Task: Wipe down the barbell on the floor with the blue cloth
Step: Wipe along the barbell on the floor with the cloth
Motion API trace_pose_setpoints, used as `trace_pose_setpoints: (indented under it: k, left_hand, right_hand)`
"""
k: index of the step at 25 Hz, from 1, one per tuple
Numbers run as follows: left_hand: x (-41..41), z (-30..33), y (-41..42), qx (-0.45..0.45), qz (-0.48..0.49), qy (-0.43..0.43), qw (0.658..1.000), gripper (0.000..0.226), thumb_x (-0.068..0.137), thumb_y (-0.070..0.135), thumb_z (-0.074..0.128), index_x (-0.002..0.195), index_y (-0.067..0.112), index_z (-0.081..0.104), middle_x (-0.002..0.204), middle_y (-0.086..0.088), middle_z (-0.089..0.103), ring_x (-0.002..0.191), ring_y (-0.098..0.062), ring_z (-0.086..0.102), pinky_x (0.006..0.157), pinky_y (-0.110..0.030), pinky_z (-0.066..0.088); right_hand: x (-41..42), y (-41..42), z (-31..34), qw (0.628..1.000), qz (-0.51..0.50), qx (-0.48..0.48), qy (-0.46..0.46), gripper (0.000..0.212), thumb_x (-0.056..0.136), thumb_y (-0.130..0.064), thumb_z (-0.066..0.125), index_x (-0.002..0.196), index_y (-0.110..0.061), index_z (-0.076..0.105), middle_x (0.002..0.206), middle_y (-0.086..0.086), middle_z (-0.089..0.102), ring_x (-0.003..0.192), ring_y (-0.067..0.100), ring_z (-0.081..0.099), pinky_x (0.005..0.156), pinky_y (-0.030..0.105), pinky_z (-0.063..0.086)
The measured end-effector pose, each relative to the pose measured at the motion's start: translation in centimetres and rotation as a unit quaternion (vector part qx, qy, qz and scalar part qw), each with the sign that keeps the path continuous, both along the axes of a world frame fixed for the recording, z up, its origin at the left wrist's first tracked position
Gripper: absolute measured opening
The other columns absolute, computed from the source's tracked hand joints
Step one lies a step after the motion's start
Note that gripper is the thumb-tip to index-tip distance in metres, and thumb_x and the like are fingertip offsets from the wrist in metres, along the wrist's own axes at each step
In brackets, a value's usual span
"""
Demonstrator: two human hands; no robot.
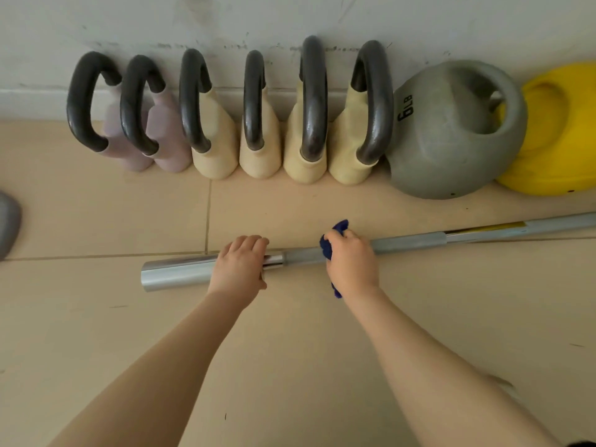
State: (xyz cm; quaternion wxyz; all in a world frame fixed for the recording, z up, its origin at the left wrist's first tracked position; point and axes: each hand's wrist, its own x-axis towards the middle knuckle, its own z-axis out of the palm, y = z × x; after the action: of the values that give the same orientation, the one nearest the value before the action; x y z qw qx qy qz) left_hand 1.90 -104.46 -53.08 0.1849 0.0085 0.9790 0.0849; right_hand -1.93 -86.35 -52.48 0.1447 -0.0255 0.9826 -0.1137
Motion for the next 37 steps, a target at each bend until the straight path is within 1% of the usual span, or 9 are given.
trace_pose_setpoints:
  k: [6, 10, 15, 20, 23, 27, 30, 32, 37]
  left_hand:
    - [0.0, 0.0, -0.2, 0.043, 0.035, -0.007, 0.998, 0.077, 0.076, 0.025, 0.074, 0.140, 0.019, 0.032, 0.145, 0.004, 0.039, 0.136, -0.017, 0.031, 0.109, -0.027, 0.026]
    - [-0.5, -0.1, -0.1, 0.069, 0.066, -0.017, 0.995, 0.079, 0.076, 0.019, 0.075, 0.141, 0.019, 0.031, 0.147, 0.002, 0.037, 0.141, -0.018, 0.023, 0.112, -0.030, 0.023]
    - [-1.1, 0.2, 0.3, 0.049, 0.056, -0.056, 0.996, 0.081, 0.079, 0.017, 0.072, 0.145, 0.016, 0.024, 0.152, 0.002, 0.029, 0.145, -0.018, 0.010, 0.117, -0.030, 0.014]
    - [-1.3, 0.4, 0.7, 0.013, 0.049, -0.071, 0.996, 0.073, 0.086, 0.012, 0.061, 0.146, 0.022, 0.021, 0.156, -0.002, 0.017, 0.146, -0.022, 0.001, 0.118, -0.033, 0.007]
    - [-1.1, 0.8, 4.0, -0.061, 0.023, -0.042, 0.997, 0.070, 0.090, 0.007, 0.044, 0.148, 0.030, 0.011, 0.156, -0.012, 0.006, 0.144, -0.033, -0.012, 0.117, -0.043, -0.003]
    - [-2.1, 0.1, 8.5, -0.008, -0.037, 0.030, 0.999, 0.059, 0.086, 0.020, 0.062, 0.139, 0.021, 0.035, 0.145, -0.007, 0.037, 0.139, -0.027, 0.024, 0.111, -0.038, 0.024]
    - [-1.9, -1.6, 9.4, 0.002, -0.064, 0.132, 0.989, 0.041, 0.063, 0.008, 0.074, 0.102, 0.021, 0.070, 0.095, -0.002, 0.070, 0.102, -0.029, 0.063, 0.088, -0.042, 0.045]
    - [-1.6, -2.4, 9.3, -0.022, -0.066, 0.166, 0.984, 0.042, 0.058, 0.004, 0.063, 0.094, 0.023, 0.073, 0.082, 0.000, 0.070, 0.087, -0.026, 0.066, 0.083, -0.038, 0.037]
    - [-1.5, -2.0, 9.5, -0.020, -0.073, 0.184, 0.980, 0.049, 0.065, 0.006, 0.038, 0.097, 0.018, 0.074, 0.079, -0.002, 0.070, 0.068, -0.026, 0.065, 0.064, -0.033, 0.048]
  right_hand:
    - [1.5, -3.5, 0.4, 0.975, 0.219, -0.038, 0.002, 0.027, 0.088, -0.016, 0.050, 0.113, -0.013, 0.056, 0.110, 0.014, 0.057, 0.100, 0.034, 0.051, 0.070, 0.038, 0.044]
    - [-0.1, 0.2, -0.4, 0.999, 0.020, 0.028, 0.010, 0.028, 0.084, -0.010, 0.050, 0.109, -0.016, 0.058, 0.108, 0.013, 0.059, 0.095, 0.036, 0.055, 0.072, 0.035, 0.046]
    - [1.5, -1.4, 0.3, 0.985, 0.169, -0.024, -0.008, 0.037, 0.083, -0.008, 0.049, 0.118, -0.018, 0.053, 0.117, 0.010, 0.055, 0.102, 0.034, 0.050, 0.076, 0.036, 0.045]
    - [-1.8, 7.1, -0.9, 0.995, -0.046, 0.069, 0.047, 0.027, 0.084, -0.010, 0.051, 0.108, -0.017, 0.060, 0.107, 0.015, 0.061, 0.090, 0.039, 0.054, 0.066, 0.036, 0.043]
    - [0.5, 3.6, -0.8, 0.998, 0.035, 0.004, 0.051, 0.030, 0.077, -0.011, 0.061, 0.107, -0.014, 0.063, 0.103, 0.016, 0.062, 0.087, 0.039, 0.055, 0.068, 0.039, 0.048]
    - [-0.2, 5.8, -1.0, 0.975, 0.212, -0.003, 0.066, 0.034, 0.070, -0.011, 0.070, 0.103, -0.015, 0.065, 0.092, 0.014, 0.065, 0.077, 0.037, 0.059, 0.058, 0.038, 0.050]
    - [-2.5, 12.7, -1.3, 0.993, 0.014, 0.071, 0.095, 0.031, 0.072, -0.011, 0.067, 0.102, -0.015, 0.064, 0.097, 0.015, 0.065, 0.080, 0.038, 0.056, 0.062, 0.038, 0.048]
    - [-1.9, 13.0, -1.5, 0.990, -0.051, 0.091, 0.097, 0.034, 0.067, -0.007, 0.071, 0.100, -0.012, 0.066, 0.097, 0.016, 0.065, 0.078, 0.039, 0.056, 0.057, 0.036, 0.047]
    - [-2.4, 14.5, -1.6, 0.983, 0.137, 0.055, 0.107, 0.042, 0.059, -0.009, 0.077, 0.100, -0.015, 0.068, 0.088, 0.014, 0.066, 0.074, 0.036, 0.059, 0.055, 0.037, 0.051]
